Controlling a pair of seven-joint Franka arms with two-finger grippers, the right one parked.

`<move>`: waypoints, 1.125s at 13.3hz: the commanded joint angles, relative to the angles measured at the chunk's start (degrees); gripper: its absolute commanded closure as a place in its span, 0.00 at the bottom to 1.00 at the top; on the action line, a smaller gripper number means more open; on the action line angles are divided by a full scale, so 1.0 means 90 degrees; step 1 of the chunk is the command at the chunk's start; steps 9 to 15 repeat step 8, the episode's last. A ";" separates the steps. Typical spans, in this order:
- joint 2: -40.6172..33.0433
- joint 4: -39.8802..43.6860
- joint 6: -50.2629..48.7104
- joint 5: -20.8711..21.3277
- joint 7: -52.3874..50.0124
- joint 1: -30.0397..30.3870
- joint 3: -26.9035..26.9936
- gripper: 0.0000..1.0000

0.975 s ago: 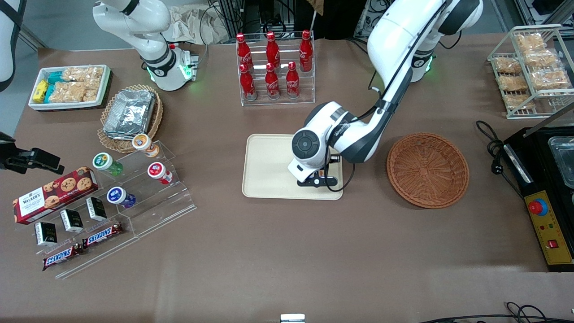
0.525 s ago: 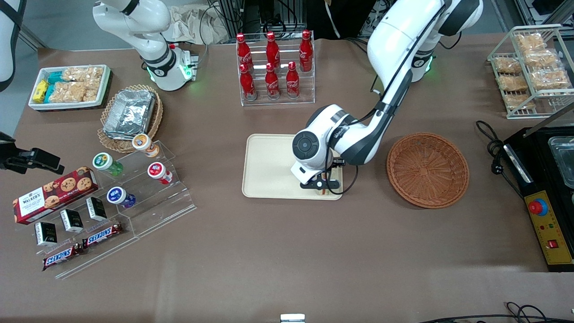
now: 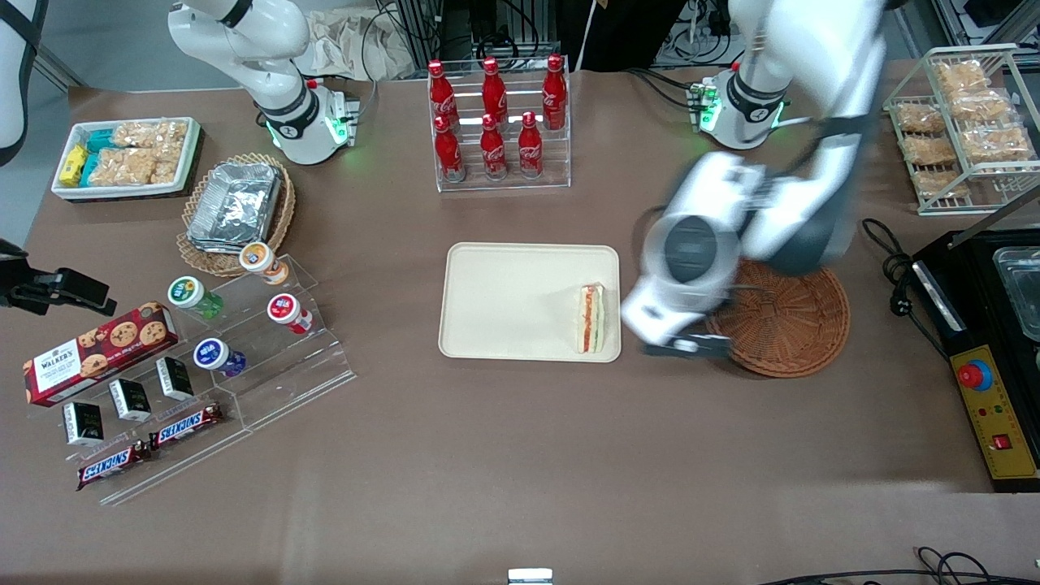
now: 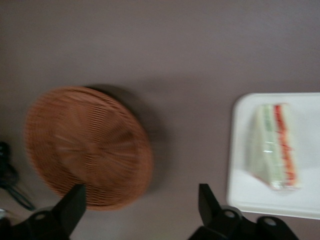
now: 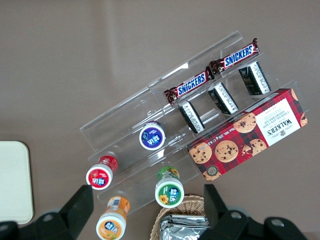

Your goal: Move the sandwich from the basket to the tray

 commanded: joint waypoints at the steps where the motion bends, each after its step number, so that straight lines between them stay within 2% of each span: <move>1: -0.0487 -0.0166 -0.0049 0.0045 0.0817 0.0868 -0.0114 0.00; 3: -0.0791 -0.0011 -0.0058 -0.0091 0.1450 0.1484 -0.0123 0.00; 4: -0.0869 0.0155 -0.0261 -0.0150 0.1695 0.1525 -0.0085 0.00; 6: -0.0822 0.0865 -0.0866 -0.0491 0.1960 0.1438 0.0450 0.00; 8: -0.0704 0.1482 -0.1181 -0.0911 0.2340 0.1467 0.0637 0.00; 15: -0.0704 0.1482 -0.1181 -0.0911 0.2340 0.1467 0.0637 0.00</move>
